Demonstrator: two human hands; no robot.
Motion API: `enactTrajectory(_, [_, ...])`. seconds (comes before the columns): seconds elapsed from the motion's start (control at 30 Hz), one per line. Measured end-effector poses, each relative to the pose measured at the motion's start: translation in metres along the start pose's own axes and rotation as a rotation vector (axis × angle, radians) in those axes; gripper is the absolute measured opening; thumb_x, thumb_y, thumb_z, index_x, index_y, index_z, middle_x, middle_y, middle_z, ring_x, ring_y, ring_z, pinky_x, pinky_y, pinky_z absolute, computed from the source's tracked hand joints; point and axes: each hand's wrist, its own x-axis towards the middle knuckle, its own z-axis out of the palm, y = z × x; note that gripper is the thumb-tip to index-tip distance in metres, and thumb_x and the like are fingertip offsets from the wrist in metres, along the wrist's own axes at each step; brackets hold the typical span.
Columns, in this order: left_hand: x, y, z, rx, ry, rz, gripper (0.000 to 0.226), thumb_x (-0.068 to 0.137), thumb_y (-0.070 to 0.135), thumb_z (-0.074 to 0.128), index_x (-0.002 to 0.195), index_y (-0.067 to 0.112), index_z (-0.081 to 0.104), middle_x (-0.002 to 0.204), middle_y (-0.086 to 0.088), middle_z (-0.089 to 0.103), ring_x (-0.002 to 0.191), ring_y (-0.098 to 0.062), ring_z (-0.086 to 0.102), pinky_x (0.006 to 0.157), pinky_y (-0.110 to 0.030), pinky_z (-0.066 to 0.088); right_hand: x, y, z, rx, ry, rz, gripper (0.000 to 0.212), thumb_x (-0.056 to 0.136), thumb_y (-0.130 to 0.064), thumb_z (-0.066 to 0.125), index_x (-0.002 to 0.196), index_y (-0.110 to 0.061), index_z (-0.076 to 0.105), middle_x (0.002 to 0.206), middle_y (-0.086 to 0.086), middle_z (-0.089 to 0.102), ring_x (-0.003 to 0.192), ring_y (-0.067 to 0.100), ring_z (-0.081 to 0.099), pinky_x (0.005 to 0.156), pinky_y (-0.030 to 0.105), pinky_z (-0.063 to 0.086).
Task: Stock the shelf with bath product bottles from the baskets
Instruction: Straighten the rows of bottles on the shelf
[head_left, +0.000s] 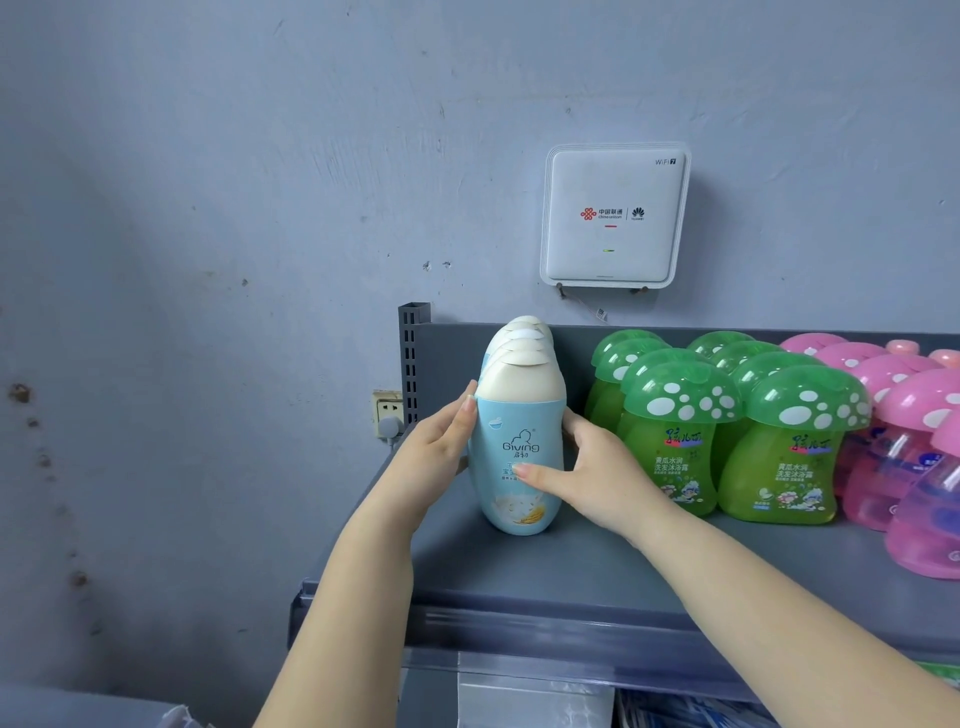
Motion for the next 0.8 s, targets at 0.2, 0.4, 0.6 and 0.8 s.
enactTrajectory(0.2, [-0.004, 0.008, 0.005, 0.07, 0.121, 0.051, 0.05, 0.094, 0.052, 0.037, 0.14, 0.034, 0.042, 0.144, 0.021, 0.04, 0.134, 0.0, 0.034, 0.114, -0.038, 0.03, 0.0, -0.015, -0.007, 0.046, 0.073, -0.027, 0.086, 0.07, -0.033, 0.078, 0.142, -0.019, 0.034, 0.119, -0.027, 0.05, 0.11, -0.006, 0.047, 0.1, 0.024, 0.041])
enactTrajectory(0.4, [-0.006, 0.032, 0.007, 0.096, 0.147, 0.098, 0.047, 0.097, 0.042, 0.039, 0.142, 0.028, 0.039, 0.144, 0.02, 0.038, 0.132, 0.001, 0.035, 0.109, -0.023, 0.029, 0.005, -0.023, -0.017, 0.095, 0.105, -0.051, 0.075, 0.077, -0.017, 0.074, 0.142, -0.013, 0.035, 0.084, -0.043, 0.041, 0.084, -0.021, 0.051, 0.086, 0.014, 0.04])
enactTrajectory(0.6, [0.022, 0.06, -0.012, 0.191, 0.173, 0.102, 0.038, 0.098, 0.035, 0.043, 0.135, 0.03, 0.048, 0.135, 0.017, 0.05, 0.123, -0.002, 0.046, 0.1, -0.025, 0.037, 0.025, -0.035, -0.037, 0.17, 0.1, -0.079, 0.066, 0.088, -0.023, 0.062, 0.144, -0.007, 0.03, 0.125, -0.027, 0.043, 0.118, -0.009, 0.041, 0.103, 0.018, 0.031])
enactTrajectory(0.8, [0.074, 0.082, -0.028, 0.489, 0.076, 0.034, 0.038, 0.096, 0.035, 0.046, 0.134, 0.029, 0.049, 0.134, 0.007, 0.054, 0.122, -0.012, 0.048, 0.096, -0.027, 0.039, 0.072, -0.053, -0.069, -0.075, 0.073, -0.114, 0.052, 0.092, -0.027, 0.055, 0.133, 0.004, 0.043, 0.142, 0.008, 0.044, 0.134, 0.016, 0.039, 0.102, 0.021, 0.029])
